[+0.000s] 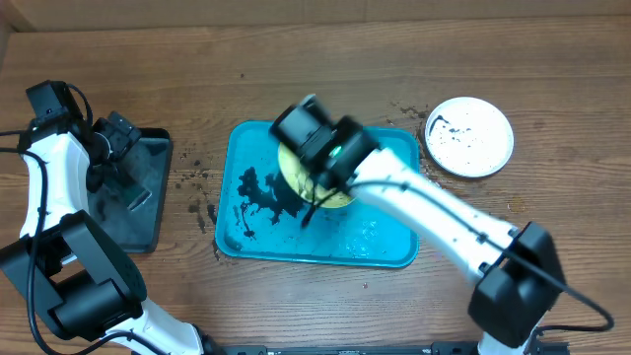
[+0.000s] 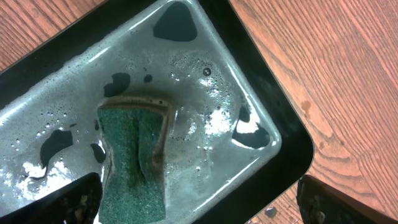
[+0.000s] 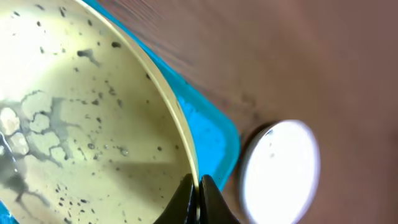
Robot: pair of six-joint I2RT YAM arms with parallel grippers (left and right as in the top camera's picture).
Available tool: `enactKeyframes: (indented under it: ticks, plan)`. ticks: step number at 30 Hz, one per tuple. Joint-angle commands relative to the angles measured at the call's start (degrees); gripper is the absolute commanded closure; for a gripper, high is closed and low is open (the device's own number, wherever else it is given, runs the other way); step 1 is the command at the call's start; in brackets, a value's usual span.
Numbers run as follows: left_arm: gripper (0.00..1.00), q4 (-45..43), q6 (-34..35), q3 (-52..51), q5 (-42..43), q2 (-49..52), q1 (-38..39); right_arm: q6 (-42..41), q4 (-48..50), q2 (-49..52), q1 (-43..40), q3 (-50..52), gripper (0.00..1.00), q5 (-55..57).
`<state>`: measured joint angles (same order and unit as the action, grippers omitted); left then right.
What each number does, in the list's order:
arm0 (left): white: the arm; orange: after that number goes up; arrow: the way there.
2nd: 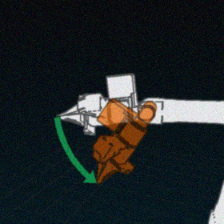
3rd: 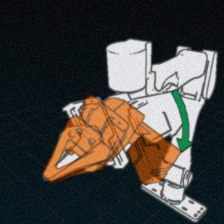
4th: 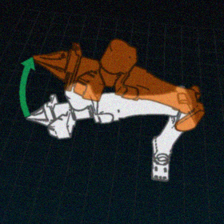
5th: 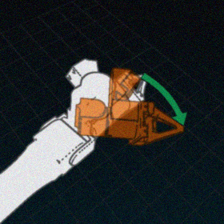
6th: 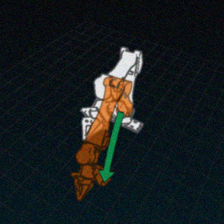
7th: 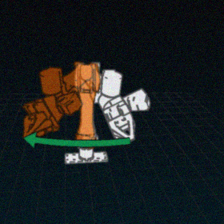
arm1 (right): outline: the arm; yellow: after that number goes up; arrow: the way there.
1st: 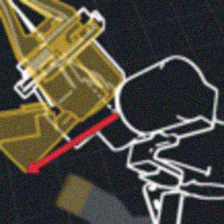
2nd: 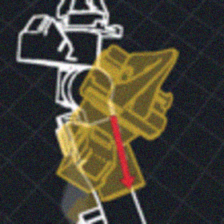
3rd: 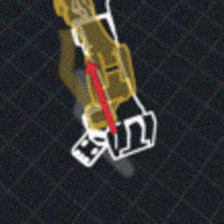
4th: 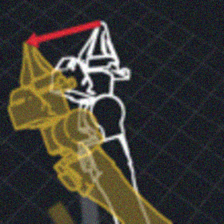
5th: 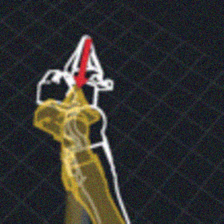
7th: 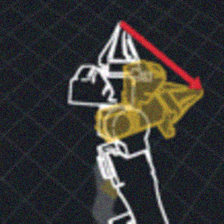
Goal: Clean dirty plates on tray and stack at the side
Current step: 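Carry the yellow-rimmed plate right and stack it on the plate pile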
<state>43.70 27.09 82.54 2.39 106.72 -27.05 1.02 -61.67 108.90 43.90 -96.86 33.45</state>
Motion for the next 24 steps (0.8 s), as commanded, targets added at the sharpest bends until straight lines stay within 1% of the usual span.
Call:
enactKeyframes:
  ticks: [1,3,6,7,8,11,15,17,24]
  plan:
    - [0.00,-0.1,0.2,0.9,0.2,-1.5,0.1,-7.7,-0.4,-4.0,-13.0,-1.6,0.96,-20.4]
    - [0.00,-0.1,0.2,0.9,0.2,-1.5,0.1,-7.7,-0.4,-5.1,-20.9,-1.6,0.96,-31.7]
    - [0.00,-0.1,0.2,0.9,0.2,-1.5,0.1,-7.5,-1.7,-5.4,-32.5,-1.6,0.96,-43.8]
    - [0.00,-0.1,0.2,0.9,0.2,-1.5,0.1,-7.0,-2.7,-5.4,-35.9,-1.5,0.96,-46.4]
    - [0.00,-0.1,0.2,0.9,0.2,-1.5,0.1,-7.0,-5.4,-5.4,-42.0,-1.5,0.96,-49.7]
    - [0.00,-0.1,0.1,0.9,0.2,-1.5,0.1,-6.3,-9.5,-5.4,-50.6,-1.5,0.96,-50.6]
    - [0.00,-0.1,0.2,0.9,0.2,-1.5,0.0,-5.1,-10.0,-5.4,-57.8,0.1,0.96,-47.1]
    - [0.00,-0.1,0.2,0.9,0.2,-1.5,0.0,-5.1,-7.8,-5.3,-60.9,3.1,0.96,-45.7]
    - [0.00,-0.1,0.2,0.9,0.2,-1.5,0.1,-6.1,6.3,-5.3,-61.8,14.3,0.96,-45.5]
